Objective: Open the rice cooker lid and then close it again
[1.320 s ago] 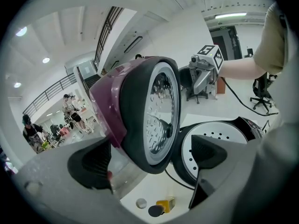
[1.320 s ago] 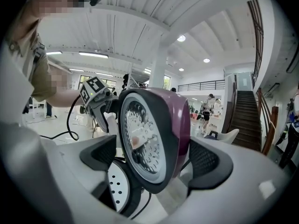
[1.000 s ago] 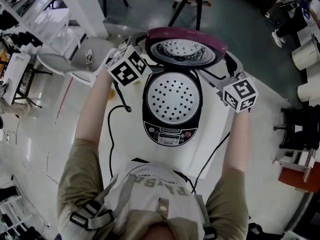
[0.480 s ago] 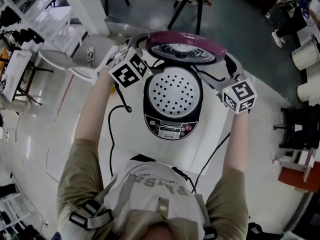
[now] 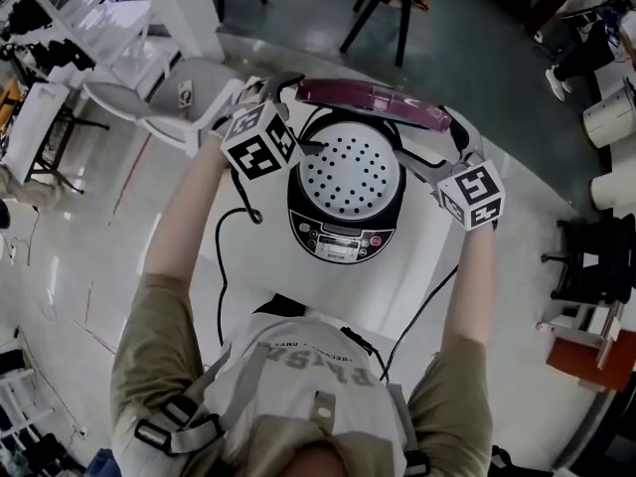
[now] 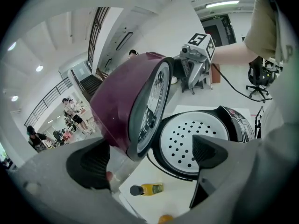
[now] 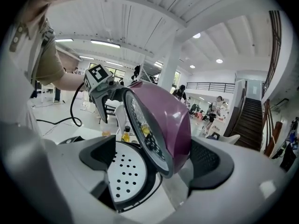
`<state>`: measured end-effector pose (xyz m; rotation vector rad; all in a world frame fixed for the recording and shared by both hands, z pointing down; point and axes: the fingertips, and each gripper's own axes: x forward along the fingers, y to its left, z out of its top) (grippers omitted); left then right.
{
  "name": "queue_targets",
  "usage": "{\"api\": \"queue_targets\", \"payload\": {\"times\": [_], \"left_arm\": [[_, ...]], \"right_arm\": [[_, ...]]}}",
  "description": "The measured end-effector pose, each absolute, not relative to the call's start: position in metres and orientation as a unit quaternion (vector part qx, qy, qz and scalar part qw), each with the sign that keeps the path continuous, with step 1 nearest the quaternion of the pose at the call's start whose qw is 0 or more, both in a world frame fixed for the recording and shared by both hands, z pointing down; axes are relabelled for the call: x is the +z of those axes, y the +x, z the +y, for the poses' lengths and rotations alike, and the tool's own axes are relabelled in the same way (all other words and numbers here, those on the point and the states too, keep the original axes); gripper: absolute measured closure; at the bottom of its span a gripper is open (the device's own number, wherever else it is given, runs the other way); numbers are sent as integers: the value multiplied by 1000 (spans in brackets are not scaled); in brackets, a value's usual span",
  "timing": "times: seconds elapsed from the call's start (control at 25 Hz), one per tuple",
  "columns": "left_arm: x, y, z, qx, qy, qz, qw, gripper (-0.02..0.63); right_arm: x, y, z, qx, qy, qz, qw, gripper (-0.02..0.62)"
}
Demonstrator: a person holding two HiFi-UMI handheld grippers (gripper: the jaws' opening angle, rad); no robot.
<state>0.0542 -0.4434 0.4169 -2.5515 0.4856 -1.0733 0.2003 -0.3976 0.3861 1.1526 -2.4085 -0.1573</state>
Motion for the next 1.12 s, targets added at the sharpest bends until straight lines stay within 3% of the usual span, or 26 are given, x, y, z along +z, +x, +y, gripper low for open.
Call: {"api": "queue_targets", "payload": {"times": [1.12], "left_arm": [[481,25,-352,-481,-849,130,176,17]], "right_arm": [[446,178,-299,-40,325,-881,343,114]]}}
